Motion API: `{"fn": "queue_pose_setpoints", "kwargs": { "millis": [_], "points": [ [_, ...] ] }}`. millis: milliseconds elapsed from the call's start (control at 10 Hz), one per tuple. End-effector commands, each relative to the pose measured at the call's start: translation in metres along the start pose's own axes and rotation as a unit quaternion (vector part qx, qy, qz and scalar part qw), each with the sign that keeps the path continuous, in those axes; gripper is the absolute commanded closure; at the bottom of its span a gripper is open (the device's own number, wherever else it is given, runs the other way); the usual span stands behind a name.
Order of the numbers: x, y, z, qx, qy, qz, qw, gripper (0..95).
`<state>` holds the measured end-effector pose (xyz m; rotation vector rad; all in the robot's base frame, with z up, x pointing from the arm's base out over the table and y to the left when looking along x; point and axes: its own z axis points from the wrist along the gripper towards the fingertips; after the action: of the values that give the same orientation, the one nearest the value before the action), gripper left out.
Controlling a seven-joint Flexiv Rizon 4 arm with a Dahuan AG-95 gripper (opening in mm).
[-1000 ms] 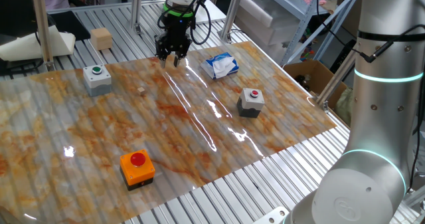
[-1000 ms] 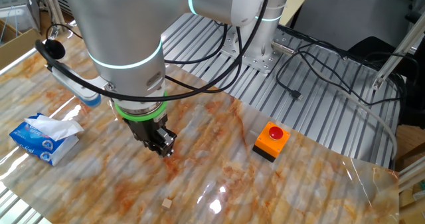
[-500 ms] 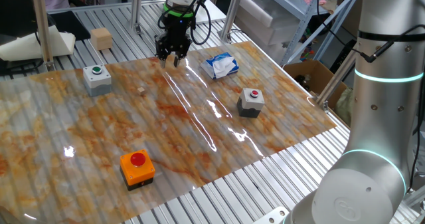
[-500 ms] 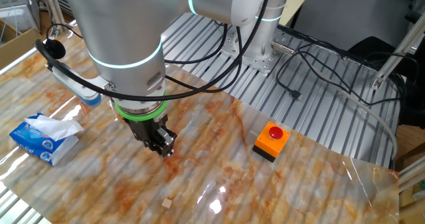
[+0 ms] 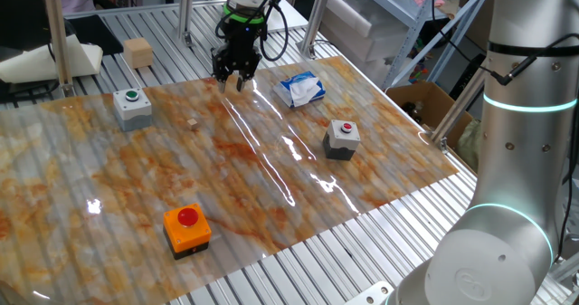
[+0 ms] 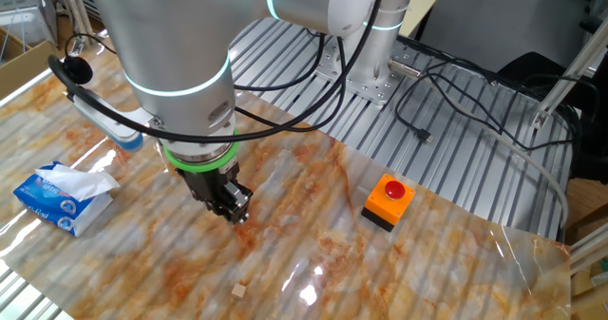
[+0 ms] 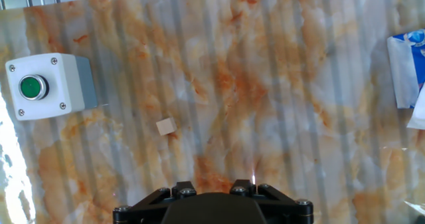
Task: Use the gripper to push the small block from left to right
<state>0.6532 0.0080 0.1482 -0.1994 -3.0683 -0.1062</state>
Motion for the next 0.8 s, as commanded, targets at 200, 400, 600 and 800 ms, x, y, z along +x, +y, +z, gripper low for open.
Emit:
{"fn": "queue_pose_setpoints", "kwargs": {
  "millis": [200, 400, 600, 800],
  "points": [
    [0.0001, 0.0004, 0.0002, -0.002, 0.001, 0.0, 1.0, 57.0],
    [0.0001, 0.0004, 0.0002, -0.004, 0.001, 0.0, 1.0, 57.0],
    [0.0002, 0.0006, 0.0003, -0.009, 0.001, 0.0, 1.0, 57.0],
    [0.0002, 0.0006, 0.0003, -0.017, 0.003, 0.0, 0.9998, 57.0]
  ]
}}
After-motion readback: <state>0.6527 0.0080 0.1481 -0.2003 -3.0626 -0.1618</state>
